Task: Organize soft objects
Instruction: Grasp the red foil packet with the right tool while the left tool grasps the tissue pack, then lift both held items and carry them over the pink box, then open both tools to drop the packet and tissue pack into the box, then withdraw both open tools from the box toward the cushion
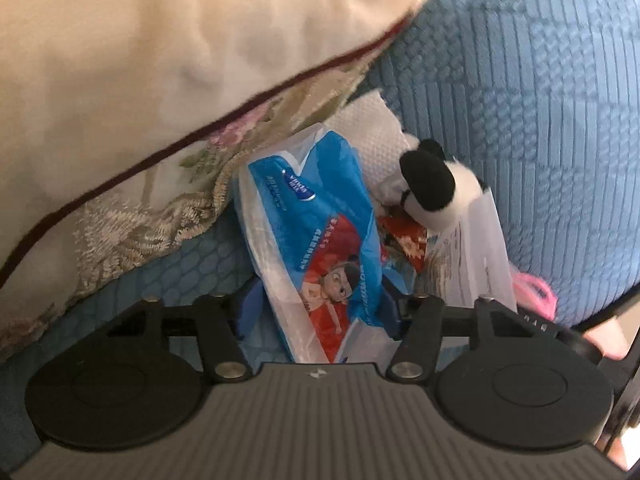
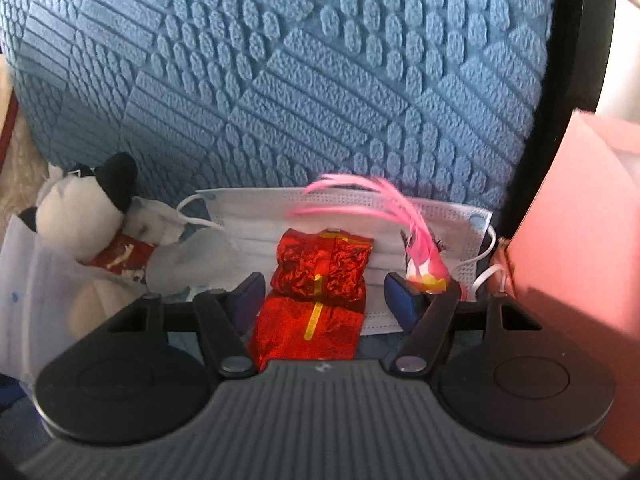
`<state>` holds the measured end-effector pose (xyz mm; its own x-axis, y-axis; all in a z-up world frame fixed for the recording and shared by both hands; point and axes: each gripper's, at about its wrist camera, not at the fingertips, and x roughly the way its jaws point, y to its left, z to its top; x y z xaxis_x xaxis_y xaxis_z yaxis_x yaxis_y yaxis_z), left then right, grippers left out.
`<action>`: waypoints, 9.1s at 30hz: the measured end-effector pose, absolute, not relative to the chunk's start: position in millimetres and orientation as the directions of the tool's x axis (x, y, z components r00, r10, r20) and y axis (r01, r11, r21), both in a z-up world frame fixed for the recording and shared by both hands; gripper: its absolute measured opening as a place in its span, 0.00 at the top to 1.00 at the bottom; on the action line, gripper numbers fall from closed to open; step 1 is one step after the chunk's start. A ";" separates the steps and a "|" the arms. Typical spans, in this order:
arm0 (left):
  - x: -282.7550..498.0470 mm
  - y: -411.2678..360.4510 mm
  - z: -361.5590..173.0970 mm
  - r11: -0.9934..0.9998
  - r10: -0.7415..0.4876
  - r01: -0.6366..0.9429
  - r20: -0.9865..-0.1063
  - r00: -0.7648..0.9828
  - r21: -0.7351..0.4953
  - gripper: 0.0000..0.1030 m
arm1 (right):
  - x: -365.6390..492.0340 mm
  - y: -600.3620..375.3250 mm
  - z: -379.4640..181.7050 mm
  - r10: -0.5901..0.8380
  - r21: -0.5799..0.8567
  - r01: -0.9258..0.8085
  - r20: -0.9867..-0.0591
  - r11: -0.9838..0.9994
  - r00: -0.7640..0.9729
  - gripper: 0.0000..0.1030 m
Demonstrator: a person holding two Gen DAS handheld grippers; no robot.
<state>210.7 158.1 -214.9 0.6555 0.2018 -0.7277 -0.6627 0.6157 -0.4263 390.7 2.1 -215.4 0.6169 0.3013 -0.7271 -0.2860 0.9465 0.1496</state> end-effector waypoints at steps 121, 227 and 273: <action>117.5 -41.7 33.9 0.952 -0.129 -0.077 -0.615 0.778 -0.297 0.74 | 173.2 -183.5 -2.6 0.402 0.164 -0.390 -0.621 0.906 0.673 0.46; 61.7 -25.1 30.5 0.961 -0.073 -0.049 -0.426 0.902 -0.271 0.38 | 147.9 -185.0 -4.9 0.339 0.121 -0.335 -0.584 0.935 0.737 0.32; 76.4 42.7 -96.1 0.971 -0.025 -0.095 -0.488 0.873 -0.220 0.38 | 135.1 -120.9 -86.2 0.302 0.131 -0.294 -0.676 0.947 0.672 0.32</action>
<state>76.4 42.7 -96.1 0.8726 -0.0252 -0.4878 -0.0947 0.9710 -0.2195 135.1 -120.9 -86.2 0.6722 0.3022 -0.6758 -0.2940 0.9468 0.1310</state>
